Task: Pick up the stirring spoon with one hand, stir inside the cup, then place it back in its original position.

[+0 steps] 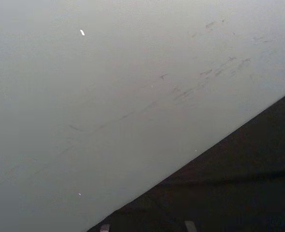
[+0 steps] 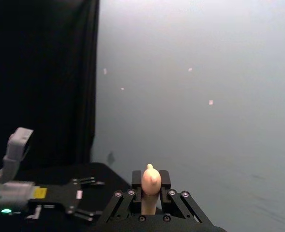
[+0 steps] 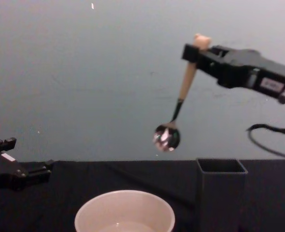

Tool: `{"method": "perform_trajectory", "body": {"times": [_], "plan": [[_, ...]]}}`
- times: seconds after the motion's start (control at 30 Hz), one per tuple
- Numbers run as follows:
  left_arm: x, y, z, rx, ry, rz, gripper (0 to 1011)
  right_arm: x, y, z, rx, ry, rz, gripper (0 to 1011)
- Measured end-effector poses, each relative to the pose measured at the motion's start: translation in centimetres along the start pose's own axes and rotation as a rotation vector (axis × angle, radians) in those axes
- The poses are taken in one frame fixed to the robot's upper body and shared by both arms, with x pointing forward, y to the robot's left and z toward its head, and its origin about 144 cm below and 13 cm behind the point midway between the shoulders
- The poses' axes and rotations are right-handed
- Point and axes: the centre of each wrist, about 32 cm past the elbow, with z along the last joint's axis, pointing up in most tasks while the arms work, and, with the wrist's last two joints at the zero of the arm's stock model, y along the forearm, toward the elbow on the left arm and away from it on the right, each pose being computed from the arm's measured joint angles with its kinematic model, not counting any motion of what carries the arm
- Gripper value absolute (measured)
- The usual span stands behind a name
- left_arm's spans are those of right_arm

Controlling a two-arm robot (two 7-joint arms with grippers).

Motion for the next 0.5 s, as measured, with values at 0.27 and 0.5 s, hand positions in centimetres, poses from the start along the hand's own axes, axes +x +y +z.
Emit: {"method": "perform_trajectory", "body": {"times": [0.27, 0.5], "plan": [[0.0, 0.0, 0.0, 0.000, 0.000, 0.000, 1001, -1.3, 1.5, -2.0, -0.040, 0.017, 0.076, 212], [0.0, 0.0, 0.0, 0.000, 0.000, 0.000, 1001, -2.2, 2.2, -4.0, -0.088, 0.018, 0.128, 212]]}}
